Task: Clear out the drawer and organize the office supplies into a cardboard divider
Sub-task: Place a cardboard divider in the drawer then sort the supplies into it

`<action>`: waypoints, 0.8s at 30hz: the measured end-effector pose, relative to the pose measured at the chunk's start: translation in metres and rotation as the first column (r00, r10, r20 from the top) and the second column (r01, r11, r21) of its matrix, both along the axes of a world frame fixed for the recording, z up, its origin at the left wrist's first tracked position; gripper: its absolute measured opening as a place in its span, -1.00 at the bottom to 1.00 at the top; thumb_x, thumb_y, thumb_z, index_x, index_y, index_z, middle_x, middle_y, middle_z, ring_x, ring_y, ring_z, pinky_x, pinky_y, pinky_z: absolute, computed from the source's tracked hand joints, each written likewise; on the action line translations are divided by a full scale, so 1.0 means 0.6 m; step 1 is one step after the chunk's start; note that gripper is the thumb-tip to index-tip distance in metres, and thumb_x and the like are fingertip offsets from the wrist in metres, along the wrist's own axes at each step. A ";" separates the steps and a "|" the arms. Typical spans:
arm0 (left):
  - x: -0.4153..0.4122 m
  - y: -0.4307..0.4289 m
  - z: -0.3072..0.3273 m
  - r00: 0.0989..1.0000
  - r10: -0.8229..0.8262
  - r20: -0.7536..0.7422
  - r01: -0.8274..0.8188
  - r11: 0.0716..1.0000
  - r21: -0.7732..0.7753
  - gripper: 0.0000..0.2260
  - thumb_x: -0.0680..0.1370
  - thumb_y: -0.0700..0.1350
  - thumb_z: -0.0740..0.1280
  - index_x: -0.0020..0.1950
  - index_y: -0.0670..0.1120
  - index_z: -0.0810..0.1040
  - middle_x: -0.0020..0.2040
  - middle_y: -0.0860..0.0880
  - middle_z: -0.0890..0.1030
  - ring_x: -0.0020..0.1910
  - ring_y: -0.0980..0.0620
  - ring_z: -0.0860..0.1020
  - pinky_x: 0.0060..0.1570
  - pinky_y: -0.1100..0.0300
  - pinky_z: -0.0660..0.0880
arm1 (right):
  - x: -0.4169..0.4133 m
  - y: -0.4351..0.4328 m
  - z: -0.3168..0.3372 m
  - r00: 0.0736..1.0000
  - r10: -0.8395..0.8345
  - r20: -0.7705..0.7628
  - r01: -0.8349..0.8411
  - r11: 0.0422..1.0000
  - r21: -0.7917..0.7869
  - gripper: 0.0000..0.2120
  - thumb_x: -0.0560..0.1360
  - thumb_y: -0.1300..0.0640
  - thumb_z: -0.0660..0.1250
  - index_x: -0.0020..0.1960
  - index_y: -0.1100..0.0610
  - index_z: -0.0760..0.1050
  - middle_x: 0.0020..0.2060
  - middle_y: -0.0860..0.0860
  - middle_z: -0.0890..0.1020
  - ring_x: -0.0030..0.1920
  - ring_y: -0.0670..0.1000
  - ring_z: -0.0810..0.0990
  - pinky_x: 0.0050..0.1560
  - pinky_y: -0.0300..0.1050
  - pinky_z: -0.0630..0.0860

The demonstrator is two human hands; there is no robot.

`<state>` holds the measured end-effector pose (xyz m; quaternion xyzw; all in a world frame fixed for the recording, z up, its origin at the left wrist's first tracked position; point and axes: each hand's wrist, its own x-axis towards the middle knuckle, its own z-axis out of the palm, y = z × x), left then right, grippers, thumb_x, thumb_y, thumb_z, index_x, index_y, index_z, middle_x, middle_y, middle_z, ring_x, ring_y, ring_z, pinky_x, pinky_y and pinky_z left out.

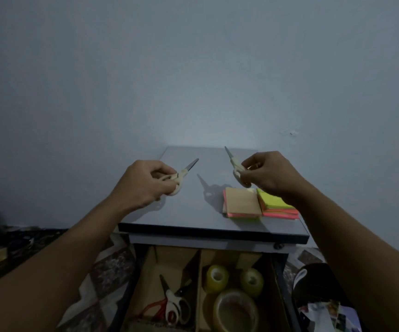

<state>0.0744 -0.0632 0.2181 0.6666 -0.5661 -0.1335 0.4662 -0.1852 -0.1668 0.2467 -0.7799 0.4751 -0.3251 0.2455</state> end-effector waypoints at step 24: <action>-0.057 0.144 -0.236 0.977 -0.096 0.191 -0.004 0.885 0.465 -0.82 0.43 -0.01 0.47 0.00 0.01 0.66 -0.15 0.09 0.64 -0.23 0.20 0.60 -0.28 0.30 0.55 | -0.043 0.218 -0.161 0.990 0.131 0.058 -0.138 0.981 0.139 -0.81 0.40 0.13 0.48 -0.02 -0.07 0.63 -0.17 -0.08 0.65 -0.21 -0.10 0.63 -0.22 -0.15 0.59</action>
